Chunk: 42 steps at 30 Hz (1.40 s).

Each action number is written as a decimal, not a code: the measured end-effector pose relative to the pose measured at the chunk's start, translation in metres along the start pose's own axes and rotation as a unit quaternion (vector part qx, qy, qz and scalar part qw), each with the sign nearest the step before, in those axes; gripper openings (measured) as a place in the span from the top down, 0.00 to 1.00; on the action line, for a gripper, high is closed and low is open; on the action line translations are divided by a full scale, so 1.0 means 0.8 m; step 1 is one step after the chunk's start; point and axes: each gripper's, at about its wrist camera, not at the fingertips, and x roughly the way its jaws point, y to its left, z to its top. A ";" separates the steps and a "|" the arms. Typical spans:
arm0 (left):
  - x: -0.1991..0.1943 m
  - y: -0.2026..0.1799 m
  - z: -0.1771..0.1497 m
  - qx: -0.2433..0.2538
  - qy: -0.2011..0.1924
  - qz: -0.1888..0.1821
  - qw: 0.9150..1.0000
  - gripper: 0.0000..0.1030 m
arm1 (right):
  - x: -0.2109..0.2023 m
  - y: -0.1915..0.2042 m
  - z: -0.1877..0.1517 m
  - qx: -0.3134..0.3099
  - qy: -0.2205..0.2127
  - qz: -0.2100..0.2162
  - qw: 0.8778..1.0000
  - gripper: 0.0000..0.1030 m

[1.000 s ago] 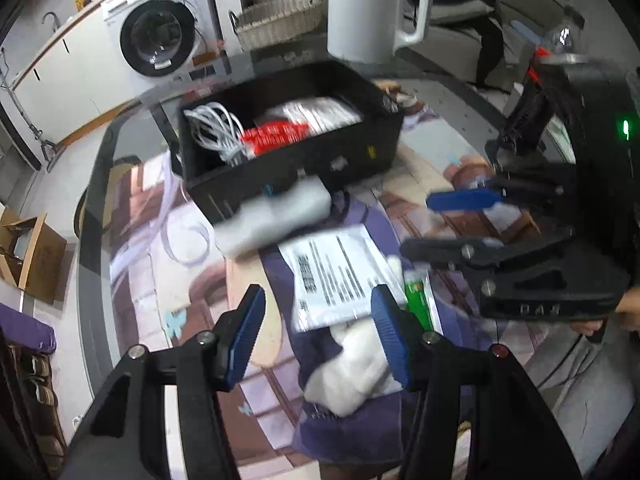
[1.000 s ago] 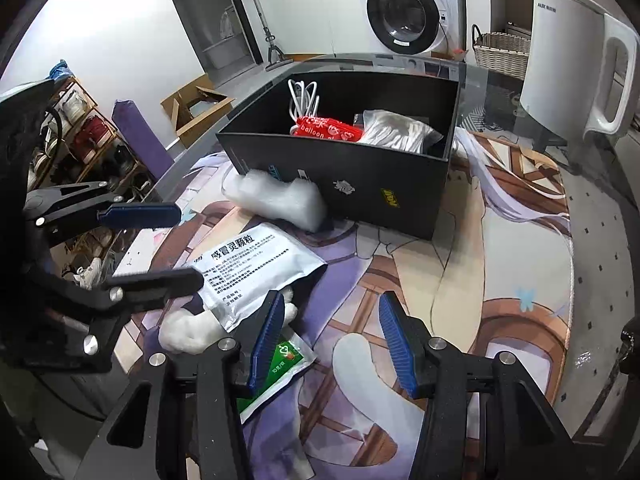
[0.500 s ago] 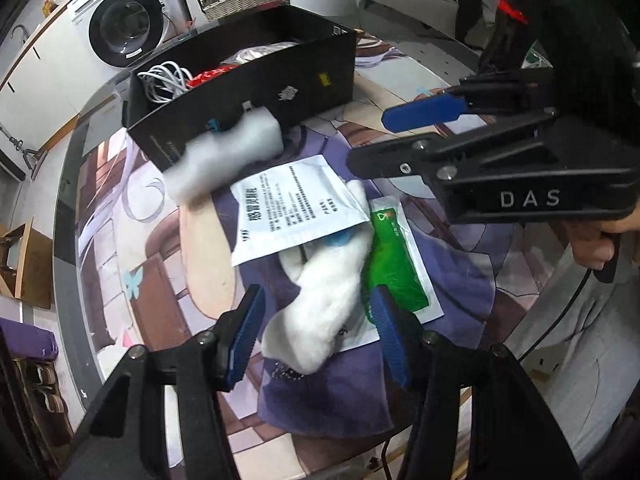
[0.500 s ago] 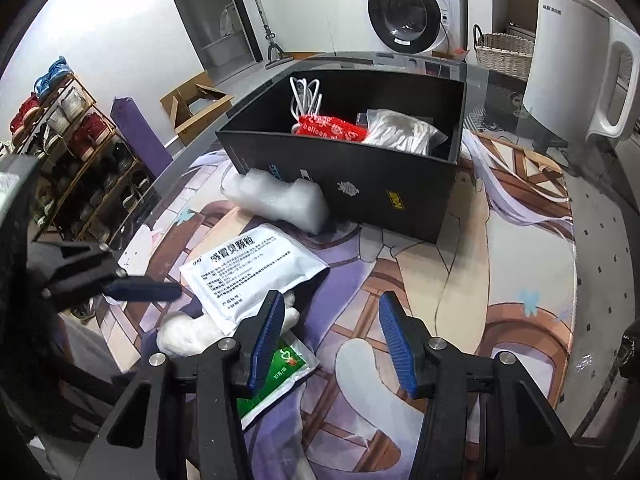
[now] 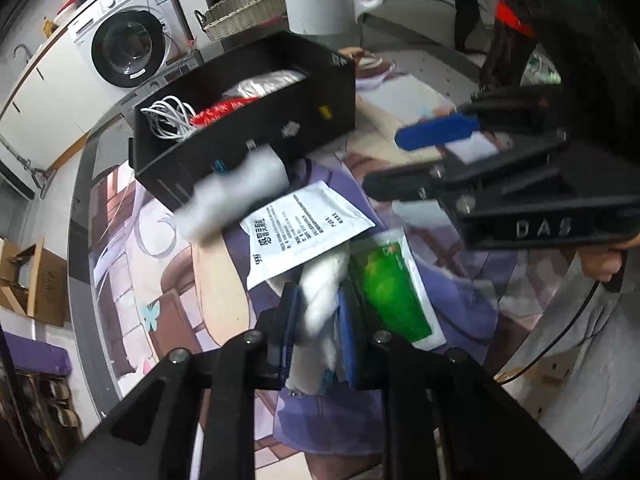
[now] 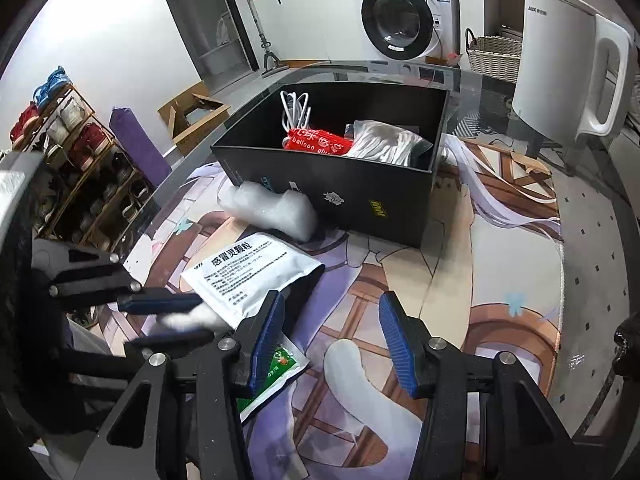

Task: Organize soft objects
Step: 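Grasp the white plush rabbit with the left tool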

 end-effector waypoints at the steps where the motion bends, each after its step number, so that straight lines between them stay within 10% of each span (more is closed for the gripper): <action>1: -0.004 0.002 0.002 -0.004 -0.003 -0.005 1.000 0.83 | -0.001 0.000 0.000 -0.001 0.000 -0.001 1.000 0.51; 19: -0.015 0.040 0.001 -0.042 -0.014 -0.020 0.999 0.86 | 0.021 0.009 0.002 0.002 0.015 0.000 1.000 0.51; 24: -0.024 0.047 0.002 -0.056 -0.020 -0.039 0.997 0.49 | 0.022 0.008 0.000 0.006 0.017 0.005 1.000 0.51; 37: -0.003 -0.013 -0.009 0.016 0.020 -0.060 0.998 0.54 | 0.022 0.003 -0.003 0.011 0.024 0.002 1.000 0.51; 42: 0.009 -0.016 -0.002 0.010 0.025 -0.044 0.999 0.83 | 0.023 -0.001 -0.010 0.012 0.031 0.002 0.999 0.51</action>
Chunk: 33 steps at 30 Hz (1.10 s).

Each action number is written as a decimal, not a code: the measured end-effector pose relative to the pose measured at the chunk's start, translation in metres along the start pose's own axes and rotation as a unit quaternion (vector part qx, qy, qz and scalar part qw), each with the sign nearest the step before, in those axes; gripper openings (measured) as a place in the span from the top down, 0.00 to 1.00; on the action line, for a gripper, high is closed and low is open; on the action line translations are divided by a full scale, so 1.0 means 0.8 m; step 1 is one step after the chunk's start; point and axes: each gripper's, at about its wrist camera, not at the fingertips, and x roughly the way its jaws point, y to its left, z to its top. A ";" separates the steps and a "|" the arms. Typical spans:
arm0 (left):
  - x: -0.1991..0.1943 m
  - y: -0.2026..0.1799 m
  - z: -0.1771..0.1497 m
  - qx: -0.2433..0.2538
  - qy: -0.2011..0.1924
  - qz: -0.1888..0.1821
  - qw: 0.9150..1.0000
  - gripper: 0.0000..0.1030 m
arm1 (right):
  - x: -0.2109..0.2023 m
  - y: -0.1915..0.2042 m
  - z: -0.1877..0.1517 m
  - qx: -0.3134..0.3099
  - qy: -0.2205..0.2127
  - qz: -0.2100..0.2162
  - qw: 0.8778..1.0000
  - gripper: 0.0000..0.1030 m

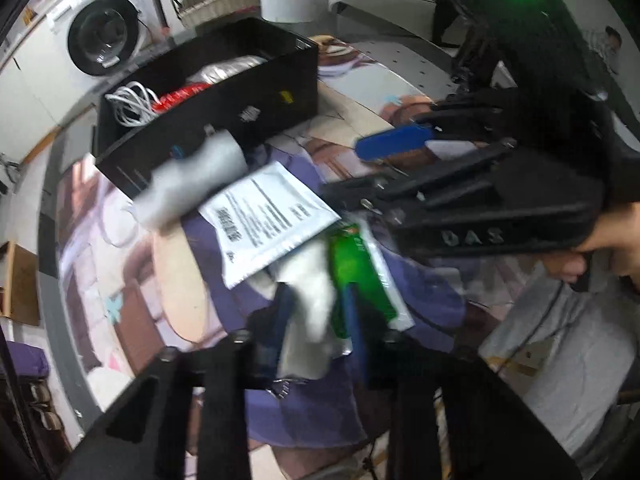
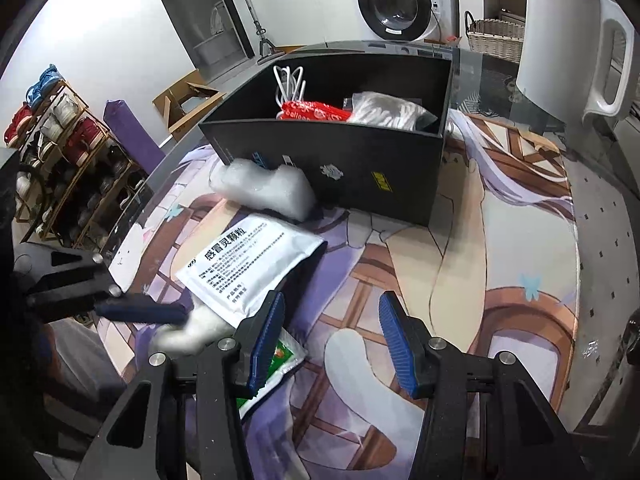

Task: Organize soft objects
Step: 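Grasp the white plush rabbit with the left tool, then grasp the green medicine sachet with the right tool while the left tool holds the rabbit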

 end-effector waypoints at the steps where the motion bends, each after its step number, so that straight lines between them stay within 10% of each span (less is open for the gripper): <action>1: 0.000 0.002 0.002 -0.004 -0.001 -0.002 1.000 0.84 | 0.000 0.000 0.000 0.001 0.000 0.000 1.000 0.51; 10: 0.000 0.002 -0.001 0.004 -0.010 0.009 1.000 0.88 | 0.000 0.005 -0.002 -0.005 0.000 0.004 1.000 0.51; 16: 0.012 0.000 0.004 0.000 -0.005 0.017 1.000 0.57 | 0.006 0.008 0.002 -0.004 0.002 0.000 1.000 0.51; 19: 0.027 0.004 0.008 -0.015 0.010 0.014 1.000 0.58 | 0.005 0.009 0.000 -0.010 0.003 -0.001 1.000 0.51; 21: 0.026 0.005 0.011 -0.014 0.006 0.030 0.999 0.85 | 0.006 0.008 -0.001 -0.010 0.004 -0.001 1.000 0.51; 33: -0.028 0.022 0.010 -0.017 -0.043 0.034 0.998 0.85 | 0.002 0.005 -0.001 -0.008 0.003 -0.001 1.000 0.51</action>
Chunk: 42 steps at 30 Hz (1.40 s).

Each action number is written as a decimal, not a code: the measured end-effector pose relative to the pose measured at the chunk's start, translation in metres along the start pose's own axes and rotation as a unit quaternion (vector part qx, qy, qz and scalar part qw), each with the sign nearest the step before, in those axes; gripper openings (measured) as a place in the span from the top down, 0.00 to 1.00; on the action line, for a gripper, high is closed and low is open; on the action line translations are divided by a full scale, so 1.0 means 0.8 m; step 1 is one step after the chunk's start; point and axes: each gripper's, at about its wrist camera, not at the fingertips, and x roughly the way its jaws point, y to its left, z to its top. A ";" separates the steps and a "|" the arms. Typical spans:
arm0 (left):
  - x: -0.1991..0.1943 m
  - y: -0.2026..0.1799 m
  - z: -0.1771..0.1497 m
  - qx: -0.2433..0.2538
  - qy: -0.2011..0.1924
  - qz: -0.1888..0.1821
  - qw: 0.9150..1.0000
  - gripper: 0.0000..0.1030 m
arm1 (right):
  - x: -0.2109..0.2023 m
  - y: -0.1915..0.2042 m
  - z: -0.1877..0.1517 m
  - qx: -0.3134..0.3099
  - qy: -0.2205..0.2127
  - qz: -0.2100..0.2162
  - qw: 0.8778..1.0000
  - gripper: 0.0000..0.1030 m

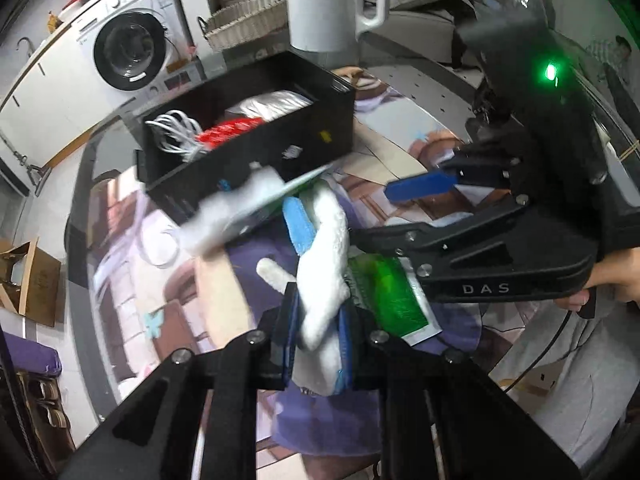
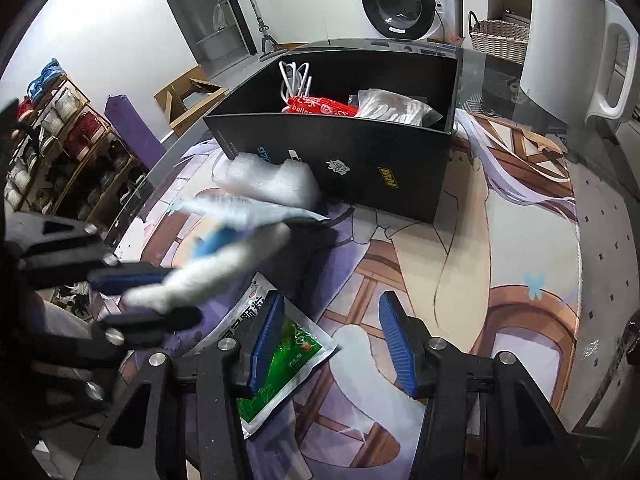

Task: Organize soft objects
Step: 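Grasp the green medicine sachet with the right tool while the left tool holds the rabbit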

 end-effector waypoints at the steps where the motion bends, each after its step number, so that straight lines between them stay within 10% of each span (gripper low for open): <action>1: -0.006 0.007 -0.001 -0.004 -0.004 -0.002 1.000 0.85 | 0.001 0.001 0.000 -0.001 0.001 0.000 1.000 0.51; 12: -0.006 0.084 -0.027 -0.087 0.010 0.027 0.996 0.85 | 0.014 0.027 0.011 -0.018 0.013 0.011 1.000 0.51; 23: 0.024 0.054 -0.032 -0.062 0.039 0.032 0.997 0.85 | 0.030 0.069 -0.005 -0.093 0.032 -0.030 0.995 0.32; 36: 0.026 0.061 -0.034 -0.071 0.048 0.037 0.996 0.85 | 0.017 0.079 -0.034 0.002 0.083 -0.052 0.995 0.12; 42: 0.027 0.067 -0.035 -0.078 0.048 0.035 0.995 0.85 | 0.029 0.113 -0.040 -0.079 0.059 -0.074 0.992 0.18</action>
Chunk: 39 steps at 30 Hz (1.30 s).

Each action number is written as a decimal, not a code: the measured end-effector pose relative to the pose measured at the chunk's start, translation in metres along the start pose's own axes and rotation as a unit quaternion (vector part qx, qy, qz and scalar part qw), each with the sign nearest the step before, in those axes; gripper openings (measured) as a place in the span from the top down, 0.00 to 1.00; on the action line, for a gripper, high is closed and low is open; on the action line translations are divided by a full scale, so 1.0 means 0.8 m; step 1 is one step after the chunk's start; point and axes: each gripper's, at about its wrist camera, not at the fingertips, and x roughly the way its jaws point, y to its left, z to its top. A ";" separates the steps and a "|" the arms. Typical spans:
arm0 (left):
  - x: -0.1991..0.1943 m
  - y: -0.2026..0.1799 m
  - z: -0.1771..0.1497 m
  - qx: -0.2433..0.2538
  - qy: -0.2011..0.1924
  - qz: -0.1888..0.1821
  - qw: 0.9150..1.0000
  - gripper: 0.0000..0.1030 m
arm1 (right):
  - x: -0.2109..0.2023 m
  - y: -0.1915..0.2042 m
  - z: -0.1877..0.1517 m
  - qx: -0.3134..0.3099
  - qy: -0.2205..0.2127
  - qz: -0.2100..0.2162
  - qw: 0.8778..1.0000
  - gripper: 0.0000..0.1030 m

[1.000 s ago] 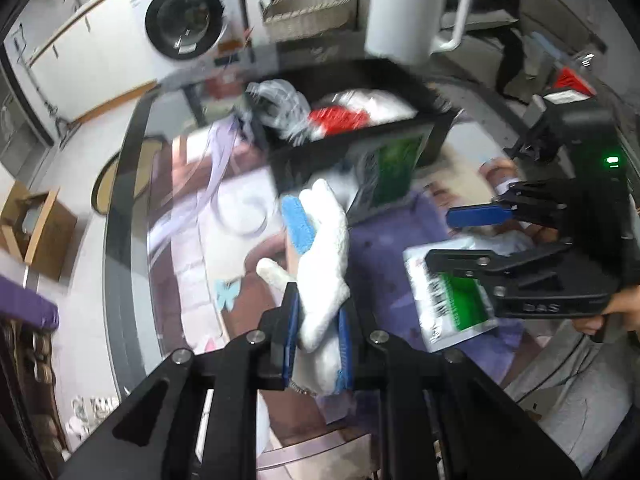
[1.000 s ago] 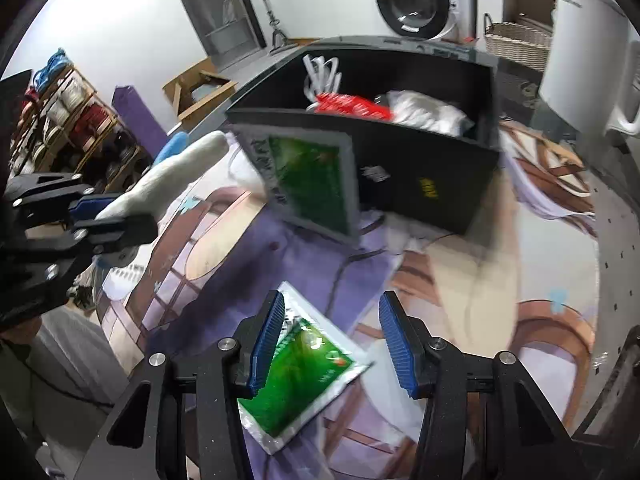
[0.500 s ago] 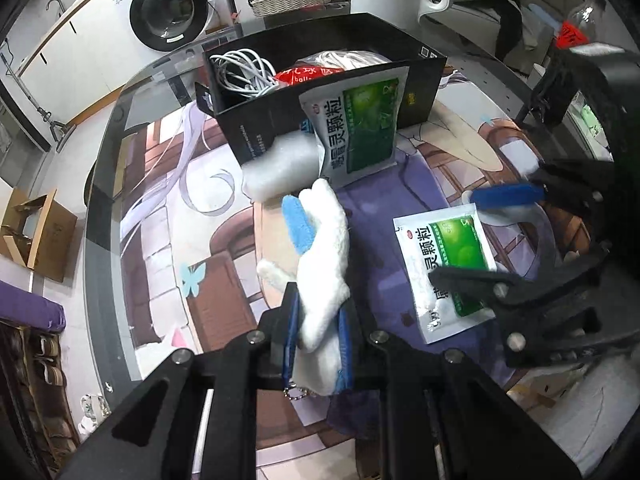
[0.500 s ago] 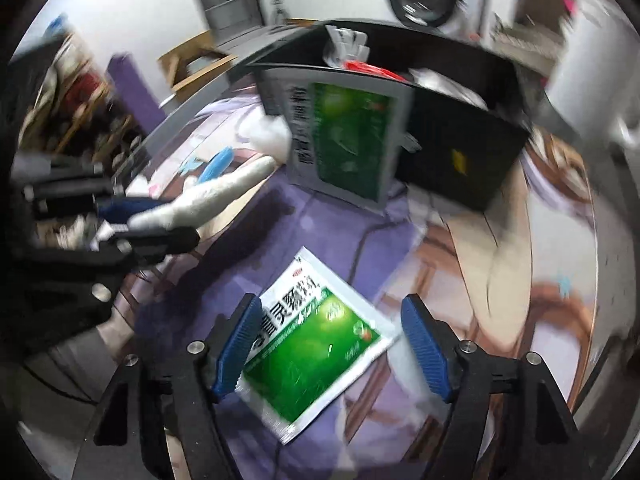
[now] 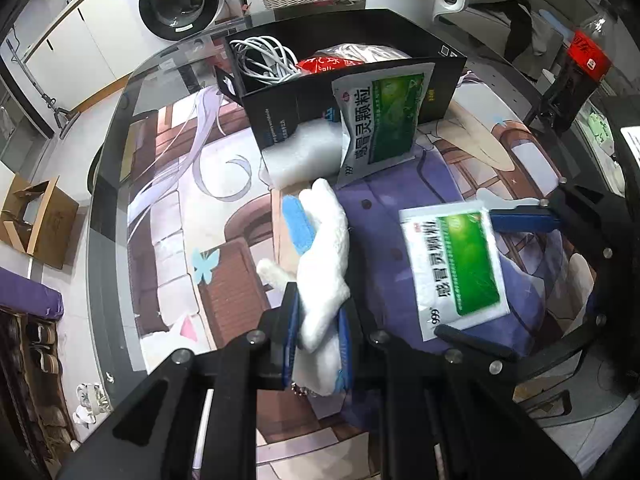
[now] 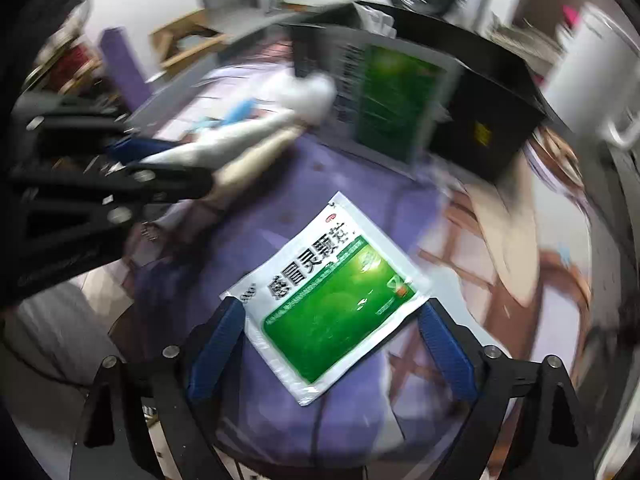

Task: Organize soft objects
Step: 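Grasp the green medicine sachet with the right tool while the left tool holds the rabbit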

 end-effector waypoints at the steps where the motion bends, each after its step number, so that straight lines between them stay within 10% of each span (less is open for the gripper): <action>1: 0.001 0.000 0.000 0.000 0.001 -0.002 1.000 0.85 | -0.001 0.002 0.001 -0.016 -0.004 0.008 1.000 0.21; 9: 0.009 -0.012 0.000 0.003 0.005 -0.014 1.000 0.85 | -0.015 -0.040 -0.001 -0.030 -0.003 0.023 0.999 0.71; 13: 0.013 -0.020 0.000 0.005 0.007 -0.013 1.000 0.85 | -0.015 -0.068 0.001 0.018 0.000 0.036 0.999 0.70; 17: 0.014 -0.020 -0.001 0.005 0.007 -0.014 1.000 0.85 | -0.019 -0.087 0.003 0.070 0.005 0.051 0.996 0.36; 26: 0.015 0.001 0.003 -0.028 0.006 0.007 1.000 0.85 | 0.005 -0.076 0.041 0.109 0.003 0.033 0.994 0.15; 32: 0.015 0.006 0.000 -0.033 0.007 0.002 0.999 0.85 | 0.026 -0.038 0.064 0.063 -0.012 -0.008 0.998 0.18; 39: 0.019 0.008 0.001 -0.036 0.009 -0.002 0.999 0.80 | 0.015 -0.029 0.050 -0.003 -0.045 0.010 0.999 0.57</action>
